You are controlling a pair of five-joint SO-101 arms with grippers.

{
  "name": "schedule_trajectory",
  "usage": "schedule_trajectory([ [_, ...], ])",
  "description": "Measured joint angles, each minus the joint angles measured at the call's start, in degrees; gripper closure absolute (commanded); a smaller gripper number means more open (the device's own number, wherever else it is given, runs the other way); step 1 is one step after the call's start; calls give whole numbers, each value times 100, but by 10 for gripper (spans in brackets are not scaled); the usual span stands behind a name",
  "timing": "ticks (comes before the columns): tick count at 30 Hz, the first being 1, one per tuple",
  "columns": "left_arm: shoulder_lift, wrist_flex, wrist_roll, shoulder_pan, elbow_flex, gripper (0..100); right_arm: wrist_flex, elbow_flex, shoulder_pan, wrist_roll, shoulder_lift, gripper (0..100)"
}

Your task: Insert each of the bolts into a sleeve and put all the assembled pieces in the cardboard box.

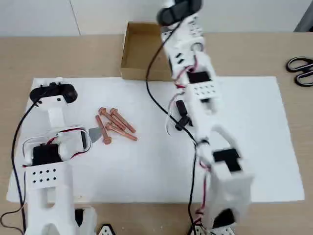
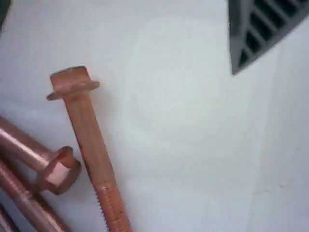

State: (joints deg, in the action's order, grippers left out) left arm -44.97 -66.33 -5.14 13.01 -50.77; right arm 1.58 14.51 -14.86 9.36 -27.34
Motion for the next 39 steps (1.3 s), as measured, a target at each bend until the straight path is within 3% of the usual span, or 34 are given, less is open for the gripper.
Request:
schedule_trajectory([
  [11, 0, 0, -18, 0, -141, 699, 0, 3358, -9, 0, -3719, 989],
  [14, 0, 0, 0, 0, -141, 699, 9, 4000, -53, 0, -4343, 944],
  [20, 0, 0, 0, 0, -141, 699, 686, 4818, -79, 0, -4800, 791],
  [34, 0, 0, 0, 0, -141, 699, 853, 5477, -70, 0, -4844, 789],
  [39, 0, 0, 0, 0, -141, 699, 1855, 6462, -70, 0, -4844, 789],
])
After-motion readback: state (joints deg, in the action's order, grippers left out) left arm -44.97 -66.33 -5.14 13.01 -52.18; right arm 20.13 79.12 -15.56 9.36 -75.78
